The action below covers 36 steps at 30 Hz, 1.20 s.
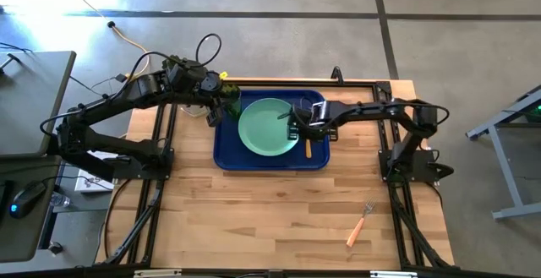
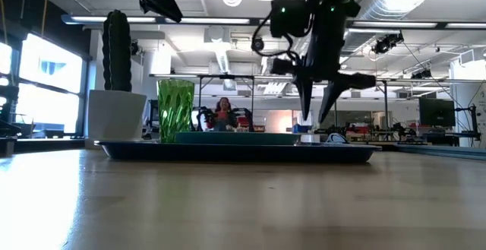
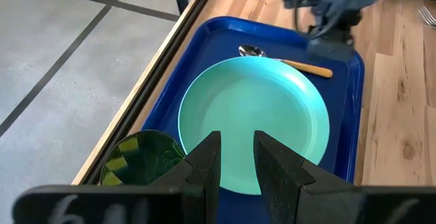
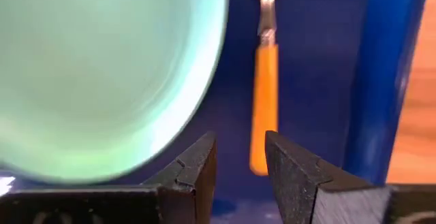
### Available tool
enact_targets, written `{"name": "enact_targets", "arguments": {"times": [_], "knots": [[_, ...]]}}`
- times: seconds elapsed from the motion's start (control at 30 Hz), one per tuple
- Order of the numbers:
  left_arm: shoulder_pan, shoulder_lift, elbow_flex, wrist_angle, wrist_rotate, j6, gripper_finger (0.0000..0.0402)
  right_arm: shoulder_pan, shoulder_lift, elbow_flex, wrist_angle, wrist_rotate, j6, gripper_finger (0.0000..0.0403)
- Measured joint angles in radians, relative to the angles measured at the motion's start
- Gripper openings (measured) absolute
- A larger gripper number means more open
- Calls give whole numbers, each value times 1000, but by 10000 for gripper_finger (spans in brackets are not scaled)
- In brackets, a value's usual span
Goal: Pick and place plate/cup/fork/spoon on tray
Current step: Put the light brown fork to the right of the yellow spoon on the blue tray
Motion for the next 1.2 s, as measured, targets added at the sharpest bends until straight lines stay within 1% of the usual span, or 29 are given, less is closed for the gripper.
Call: {"name": "enact_targets", "arguments": {"times": [0.1,0.27,0.5,0.73,0.87,1.03,1.13,1.2], "knots": [[0,0,0,0,0,0,76,39,-36,0,-3,-3,34,117],[0,0,0,0,0,0,76,112,-83,0,-4,-39,81,117],[0,0,0,-1,0,-2,76,221,-94,0,-5,-43,118,117],[0,0,0,-17,0,-51,76,353,-94,0,-6,-39,330,117],[0,0,0,-18,0,-53,76,444,-93,0,-18,11,482,117],[0,0,0,-19,0,-53,76,556,-93,0,-76,72,654,117],[0,0,0,-19,0,-53,76,607,-93,0,-109,79,709,117],[0,0,0,-19,0,-53,76,636,-93,0,-121,62,730,117]]}}
